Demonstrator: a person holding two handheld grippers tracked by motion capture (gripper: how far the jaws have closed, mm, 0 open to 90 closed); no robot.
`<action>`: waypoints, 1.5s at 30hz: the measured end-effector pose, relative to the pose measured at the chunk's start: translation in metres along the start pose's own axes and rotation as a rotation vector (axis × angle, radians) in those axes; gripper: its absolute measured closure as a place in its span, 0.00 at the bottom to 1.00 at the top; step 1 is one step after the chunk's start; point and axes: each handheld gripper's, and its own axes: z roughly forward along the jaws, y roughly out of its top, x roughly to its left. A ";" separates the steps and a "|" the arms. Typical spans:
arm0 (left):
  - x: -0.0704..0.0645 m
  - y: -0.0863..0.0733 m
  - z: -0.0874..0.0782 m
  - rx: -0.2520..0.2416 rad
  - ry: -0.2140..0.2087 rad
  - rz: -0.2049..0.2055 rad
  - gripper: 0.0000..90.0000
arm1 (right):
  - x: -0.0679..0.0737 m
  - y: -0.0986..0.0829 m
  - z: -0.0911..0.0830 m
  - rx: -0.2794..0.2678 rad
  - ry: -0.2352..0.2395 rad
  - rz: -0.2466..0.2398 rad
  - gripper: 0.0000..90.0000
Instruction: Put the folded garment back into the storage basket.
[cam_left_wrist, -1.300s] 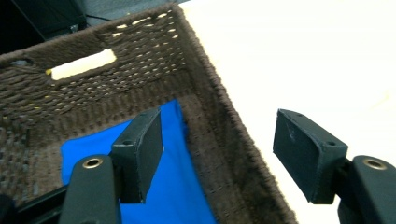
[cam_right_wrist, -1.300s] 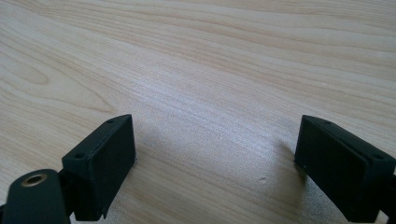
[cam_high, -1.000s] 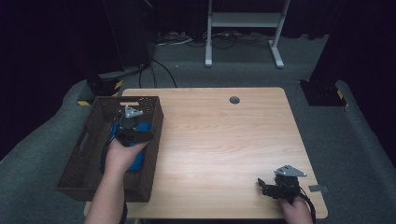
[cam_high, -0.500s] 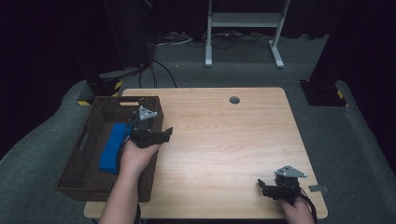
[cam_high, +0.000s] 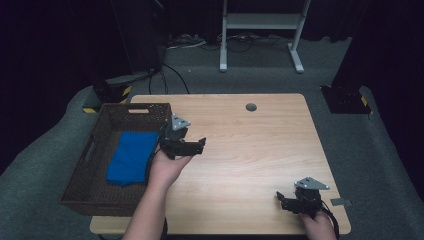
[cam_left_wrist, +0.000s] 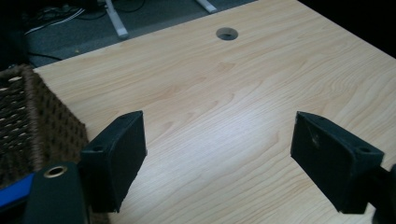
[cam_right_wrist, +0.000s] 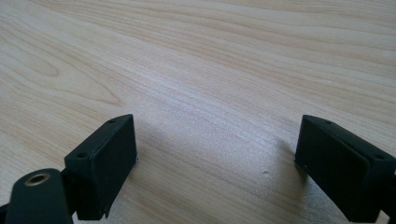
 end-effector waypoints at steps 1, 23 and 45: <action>-0.004 0.000 0.001 -0.003 -0.004 -0.001 0.20 | 0.000 0.000 0.000 0.000 0.000 0.000 0.14; -0.062 -0.033 0.051 0.013 -0.106 0.010 0.17 | 0.000 0.000 0.000 0.000 0.000 0.001 0.14; -0.088 -0.132 0.096 0.136 -0.049 0.068 0.11 | 0.001 0.001 0.001 -0.001 0.000 -0.004 0.14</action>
